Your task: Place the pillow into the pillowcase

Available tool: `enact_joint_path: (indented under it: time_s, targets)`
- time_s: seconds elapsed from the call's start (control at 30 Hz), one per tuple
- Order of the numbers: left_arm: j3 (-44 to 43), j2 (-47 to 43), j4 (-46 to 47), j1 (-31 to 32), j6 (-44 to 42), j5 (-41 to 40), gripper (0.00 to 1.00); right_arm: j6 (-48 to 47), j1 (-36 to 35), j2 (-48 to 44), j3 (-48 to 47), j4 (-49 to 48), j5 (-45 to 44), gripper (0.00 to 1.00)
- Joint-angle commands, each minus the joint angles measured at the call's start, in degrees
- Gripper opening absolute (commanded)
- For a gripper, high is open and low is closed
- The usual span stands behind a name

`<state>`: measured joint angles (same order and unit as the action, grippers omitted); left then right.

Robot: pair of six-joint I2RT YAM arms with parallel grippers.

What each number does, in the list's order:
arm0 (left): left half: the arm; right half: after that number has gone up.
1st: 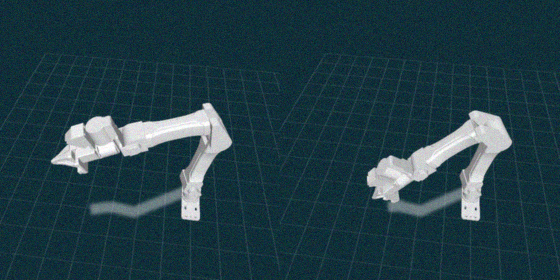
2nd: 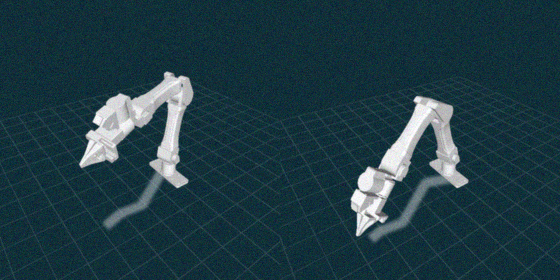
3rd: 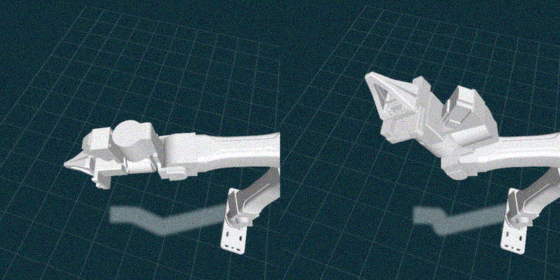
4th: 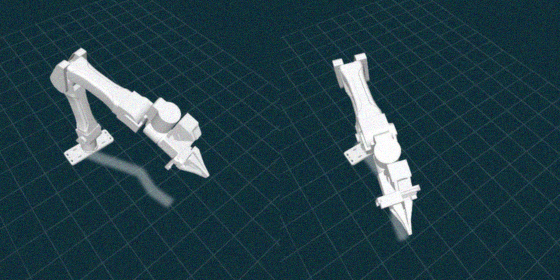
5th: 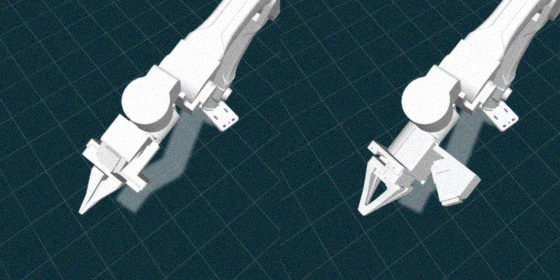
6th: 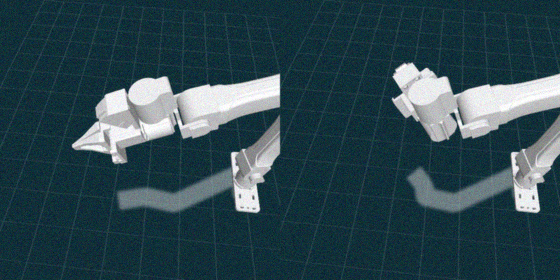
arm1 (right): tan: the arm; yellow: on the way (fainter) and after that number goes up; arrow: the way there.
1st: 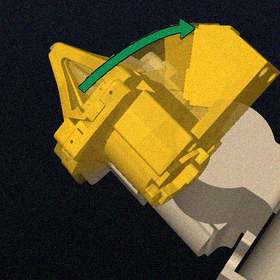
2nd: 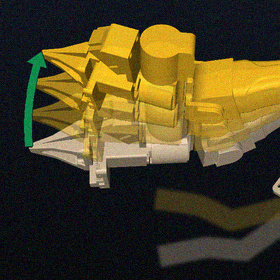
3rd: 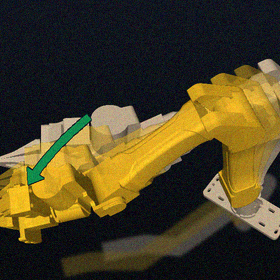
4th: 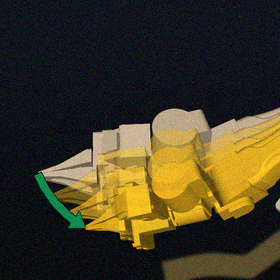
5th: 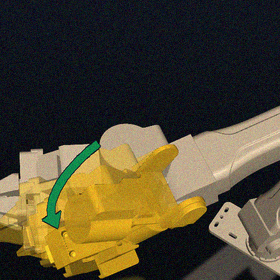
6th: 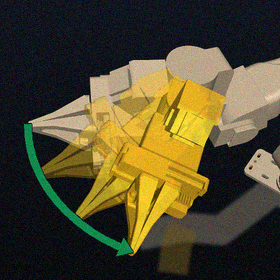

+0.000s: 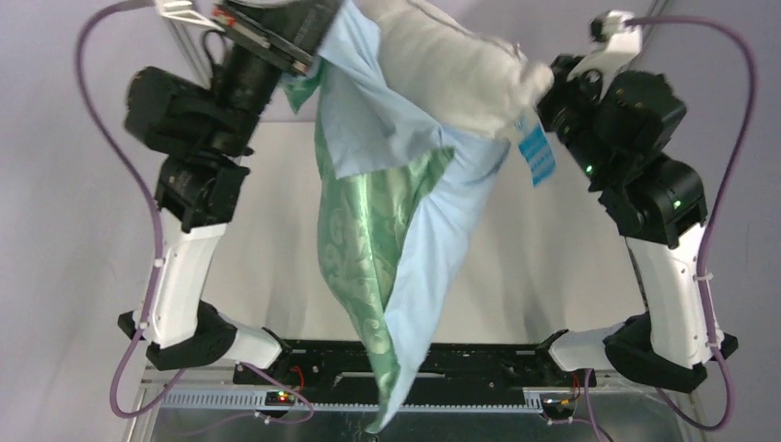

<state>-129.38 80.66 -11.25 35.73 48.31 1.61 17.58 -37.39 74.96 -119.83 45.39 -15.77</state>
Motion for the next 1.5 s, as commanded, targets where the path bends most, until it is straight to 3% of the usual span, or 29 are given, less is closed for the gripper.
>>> enact_joint_path:
  time_s: [0.0, 0.07, 0.13, 0.27, 0.3, 0.37, 0.43, 0.53, 0.57, 0.63, 0.73, 0.87, 1.0, 1.13, 1.47]
  targets:
    - [6.51, -0.63, 9.04, 8.01, 1.25, 5.73, 0.0, 2.51, 8.02, 4.98, -16.17, -0.93, 4.74, 0.0]
    - [8.3, 0.29, 7.14, 10.02, 0.91, 7.31, 0.0, 4.44, 10.53, 7.83, -22.33, 0.8, 7.07, 0.0]
    - [1.76, 2.64, 2.09, 8.46, -1.58, 5.58, 0.0, 5.75, 9.49, 7.78, -23.05, 1.46, 9.04, 0.0]
    - [-15.51, 10.8, 2.32, -4.46, 6.88, 6.12, 0.0, -0.32, -6.39, -1.85, -7.86, -5.1, -2.34, 0.0]
    - [-16.85, 11.97, 3.65, -7.14, 10.04, 5.6, 0.0, -0.96, -7.3, -3.74, -5.01, -6.93, -3.43, 0.0]
    - [-14.26, 12.13, 8.45, -9.2, 14.97, 6.76, 0.0, -1.62, -5.46, -4.14, -6.37, -6.97, -3.8, 0.0]
    - [-11.94, 10.96, 7.3, -8.27, 13.73, 8.01, 0.0, -1.26, -0.88, -1.29, -12.98, -1.83, -1.9, 0.0]
    - [1.38, 4.74, 11.82, -7.47, 12.35, 7.38, 0.0, -0.04, 4.51, 2.73, -20.23, 5.46, 1.93, 0.0]
    - [4.05, 4.01, 13.08, -7.69, 12.2, 7.03, 0.0, 0.22, 5.14, 3.34, -21.32, 7.23, 1.9, 0.04]
    - [3.65, 4.44, 11.67, -7.86, 11.63, 7.3, 0.0, 0.44, 6.61, 2.17, -19.58, 9.0, 1.33, 0.25]
    - [-0.07, 6.59, 8.72, -8.04, 11.7, 9.57, 0.0, 1.84, 12.87, -2.35, -8.57, 7.12, 4.62, 0.54]
    - [-1.22, 7.3, 7.52, -8.04, 11.77, 11.94, 0.0, 3.67, 25.81, -3.06, 0.65, -1.7, 27.29, 0.8]
    - [0.0, 6.48, 6.89, -8.04, 11.54, 13.1, 0.0, 2.69, 27.81, 3.67, -4.17, -4.32, 36.81, 0.91]
    - [0.58, 6.0, 6.64, -8.04, 11.4, 13.68, 0.0, 3.19, 28.1, 7.4, -6.58, -9.09, 39.81, 0.99]
    - [-0.68, 7.14, 7.19, -7.45, 12.44, 15.18, 0.0, 7.56, 28.87, 18.26, -13.15, -9.43, 45.66, 0.98]
